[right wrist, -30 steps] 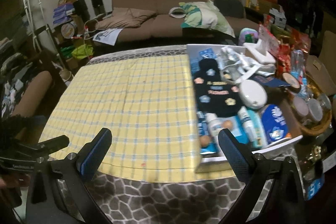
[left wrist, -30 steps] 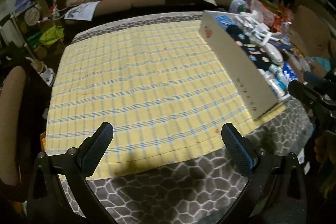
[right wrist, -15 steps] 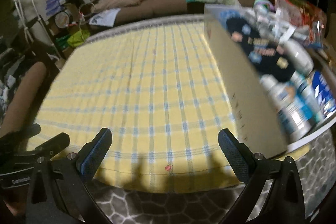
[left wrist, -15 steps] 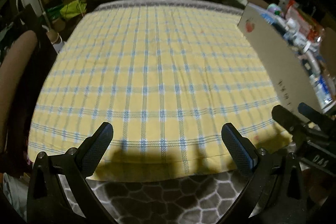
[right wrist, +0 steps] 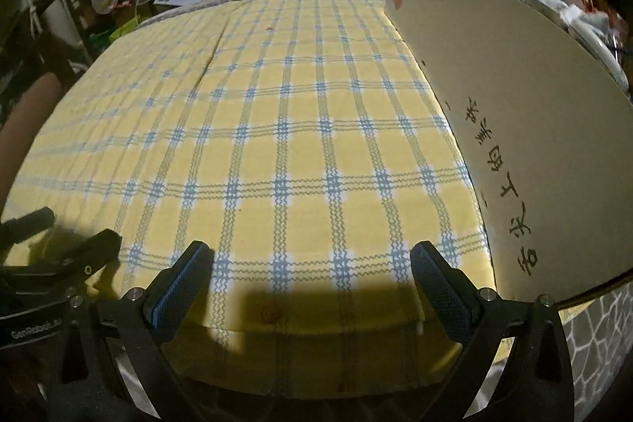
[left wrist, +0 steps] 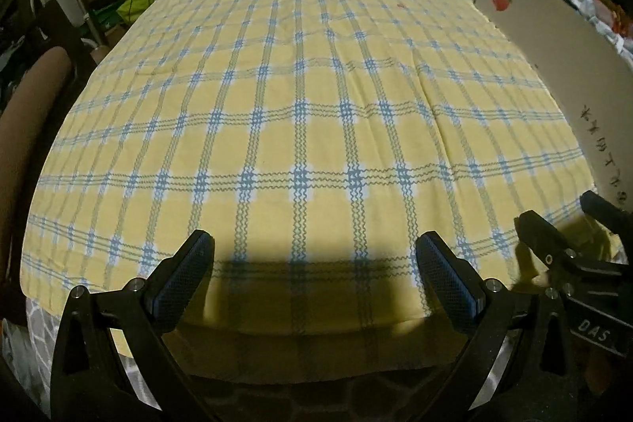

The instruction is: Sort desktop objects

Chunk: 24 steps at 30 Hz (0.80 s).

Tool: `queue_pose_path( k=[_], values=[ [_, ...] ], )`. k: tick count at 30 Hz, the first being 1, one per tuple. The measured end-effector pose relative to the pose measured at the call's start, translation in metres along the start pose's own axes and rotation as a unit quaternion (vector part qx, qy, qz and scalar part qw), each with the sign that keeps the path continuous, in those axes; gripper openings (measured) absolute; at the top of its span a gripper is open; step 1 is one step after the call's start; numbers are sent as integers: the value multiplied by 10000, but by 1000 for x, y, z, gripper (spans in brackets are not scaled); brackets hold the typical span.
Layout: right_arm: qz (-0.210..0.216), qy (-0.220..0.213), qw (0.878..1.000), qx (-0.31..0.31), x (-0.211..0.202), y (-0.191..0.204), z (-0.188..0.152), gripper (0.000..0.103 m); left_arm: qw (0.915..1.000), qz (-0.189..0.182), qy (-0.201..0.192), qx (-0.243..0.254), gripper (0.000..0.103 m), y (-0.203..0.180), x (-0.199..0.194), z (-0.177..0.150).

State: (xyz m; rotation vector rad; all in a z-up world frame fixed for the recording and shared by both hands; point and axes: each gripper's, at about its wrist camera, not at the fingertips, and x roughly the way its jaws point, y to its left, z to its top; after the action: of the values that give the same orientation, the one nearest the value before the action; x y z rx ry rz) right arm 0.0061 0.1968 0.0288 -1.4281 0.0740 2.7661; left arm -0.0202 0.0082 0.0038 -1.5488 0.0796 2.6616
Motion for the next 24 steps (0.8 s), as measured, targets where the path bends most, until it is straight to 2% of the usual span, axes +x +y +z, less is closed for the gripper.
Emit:
queue_pose_path(
  k=[11,24],
  values=[
    [-28,-158,9999,-65,3,1,-5,103,9989,17,-437,-157,103,4,-1,-12],
    [-35,-150,9999,-72,3,0,-3,103,9988,0,-460,-151,103,6,-1,-12]
  ],
)
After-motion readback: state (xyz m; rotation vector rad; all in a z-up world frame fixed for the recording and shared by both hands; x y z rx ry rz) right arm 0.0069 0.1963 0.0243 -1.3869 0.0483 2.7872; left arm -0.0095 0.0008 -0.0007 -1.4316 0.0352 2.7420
